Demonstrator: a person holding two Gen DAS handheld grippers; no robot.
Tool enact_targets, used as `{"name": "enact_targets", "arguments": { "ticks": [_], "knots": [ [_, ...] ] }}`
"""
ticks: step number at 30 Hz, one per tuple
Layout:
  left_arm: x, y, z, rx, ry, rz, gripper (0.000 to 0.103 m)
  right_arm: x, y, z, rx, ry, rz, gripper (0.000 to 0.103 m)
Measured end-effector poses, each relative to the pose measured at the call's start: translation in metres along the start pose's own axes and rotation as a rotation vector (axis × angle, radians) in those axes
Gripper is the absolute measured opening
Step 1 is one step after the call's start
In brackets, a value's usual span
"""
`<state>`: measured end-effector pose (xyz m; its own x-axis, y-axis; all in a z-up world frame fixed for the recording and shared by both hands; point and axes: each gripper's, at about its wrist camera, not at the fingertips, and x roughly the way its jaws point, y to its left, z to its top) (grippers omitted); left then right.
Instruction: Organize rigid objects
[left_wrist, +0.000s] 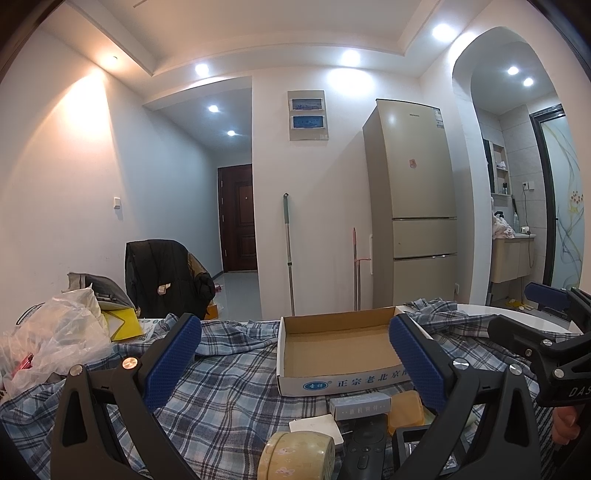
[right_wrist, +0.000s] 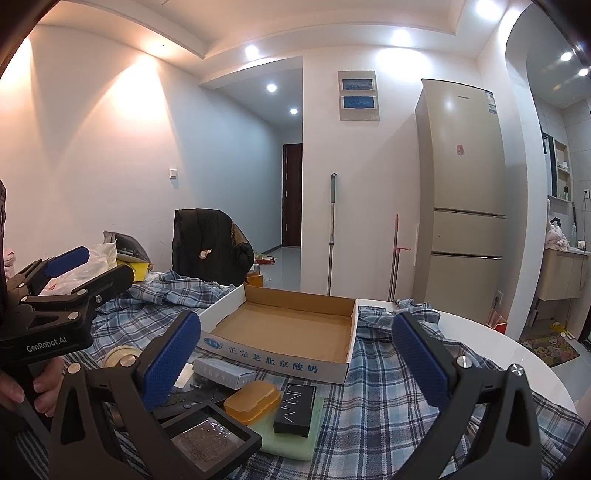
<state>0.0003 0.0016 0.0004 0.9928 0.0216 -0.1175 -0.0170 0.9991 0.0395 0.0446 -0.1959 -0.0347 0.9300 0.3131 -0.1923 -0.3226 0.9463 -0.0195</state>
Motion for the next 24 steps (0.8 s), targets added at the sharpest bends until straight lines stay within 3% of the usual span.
{"name": "enact_targets", "arguments": {
  "ticks": [24],
  "knots": [
    [0.0000, 0.0015, -0.0001, 0.001, 0.002, 0.000, 0.103, -0.0007, -0.0018, -0.0001, 0.003, 0.010, -0.005, 0.103]
  ]
}}
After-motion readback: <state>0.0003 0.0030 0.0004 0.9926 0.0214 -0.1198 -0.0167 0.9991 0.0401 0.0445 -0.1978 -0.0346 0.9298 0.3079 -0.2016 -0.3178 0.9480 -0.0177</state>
